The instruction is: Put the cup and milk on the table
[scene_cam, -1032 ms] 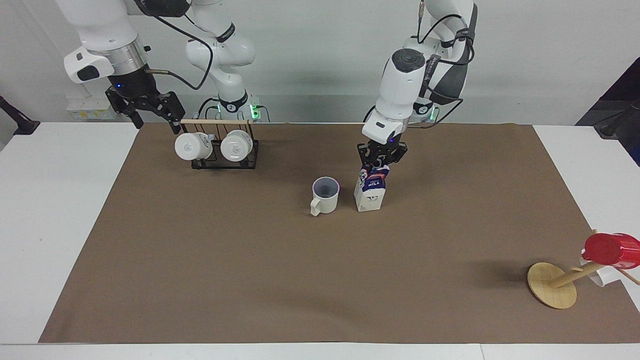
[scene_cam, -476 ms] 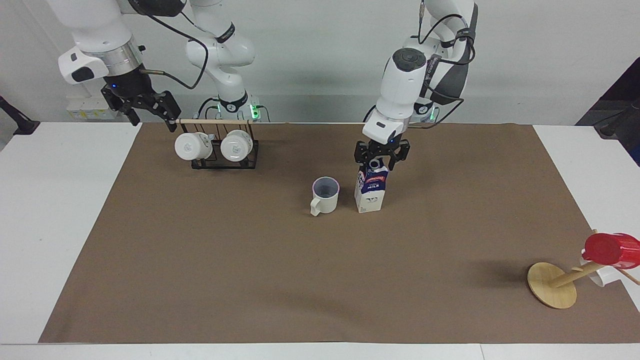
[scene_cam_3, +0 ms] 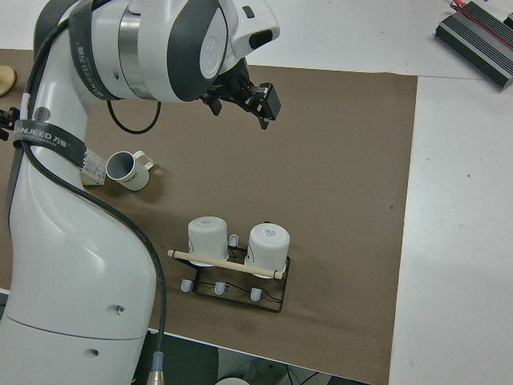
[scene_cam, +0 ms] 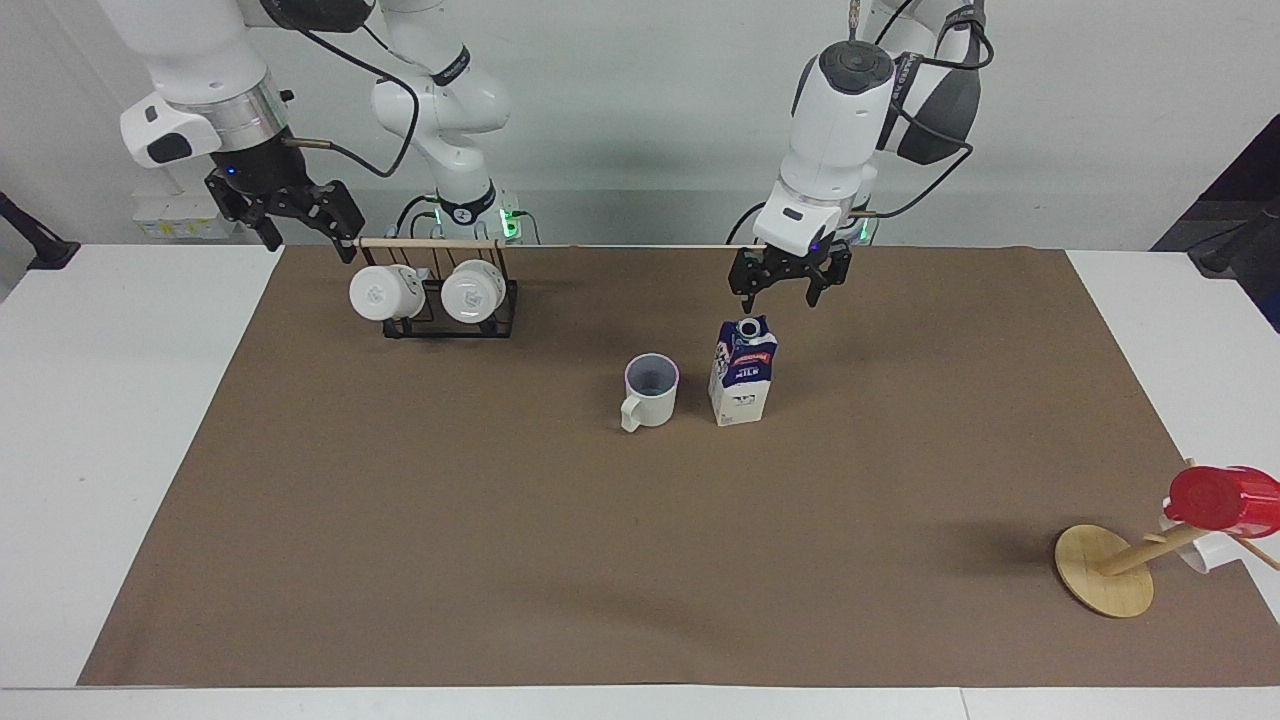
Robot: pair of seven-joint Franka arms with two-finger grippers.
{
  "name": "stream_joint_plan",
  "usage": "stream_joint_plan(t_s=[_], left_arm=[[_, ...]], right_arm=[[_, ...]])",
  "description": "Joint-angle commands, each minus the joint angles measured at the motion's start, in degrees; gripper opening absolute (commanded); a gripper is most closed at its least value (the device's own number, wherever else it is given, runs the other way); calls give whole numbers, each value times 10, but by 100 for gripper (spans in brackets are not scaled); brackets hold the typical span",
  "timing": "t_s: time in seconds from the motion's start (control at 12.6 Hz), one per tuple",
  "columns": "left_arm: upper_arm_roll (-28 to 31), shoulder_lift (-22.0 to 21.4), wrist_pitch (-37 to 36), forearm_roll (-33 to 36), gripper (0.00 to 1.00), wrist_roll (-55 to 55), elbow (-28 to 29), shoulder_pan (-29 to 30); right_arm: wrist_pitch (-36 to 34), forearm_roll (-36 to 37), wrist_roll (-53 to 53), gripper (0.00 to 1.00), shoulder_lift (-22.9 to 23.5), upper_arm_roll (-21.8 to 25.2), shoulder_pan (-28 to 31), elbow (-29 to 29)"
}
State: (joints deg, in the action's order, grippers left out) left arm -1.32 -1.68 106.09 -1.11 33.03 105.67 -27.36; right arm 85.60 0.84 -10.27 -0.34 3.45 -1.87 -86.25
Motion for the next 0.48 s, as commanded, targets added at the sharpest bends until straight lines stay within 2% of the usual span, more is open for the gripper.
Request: stream_joint_plan(t_s=[0.0, 0.24, 0.4], left_arm=[[-1, -20, -53, -4, 100, -94, -21, 55], [-2, -22, -115, -4, 100, -229, -81, 158], [-1, -23, -124, -4, 100, -280, -109, 212]], right_arm=[[4, -4, 18, 100, -14, -7, 11, -17], [3, -4, 18, 100, -15, -7, 11, -18], [4, -4, 18, 100, -15, -8, 11, -19]])
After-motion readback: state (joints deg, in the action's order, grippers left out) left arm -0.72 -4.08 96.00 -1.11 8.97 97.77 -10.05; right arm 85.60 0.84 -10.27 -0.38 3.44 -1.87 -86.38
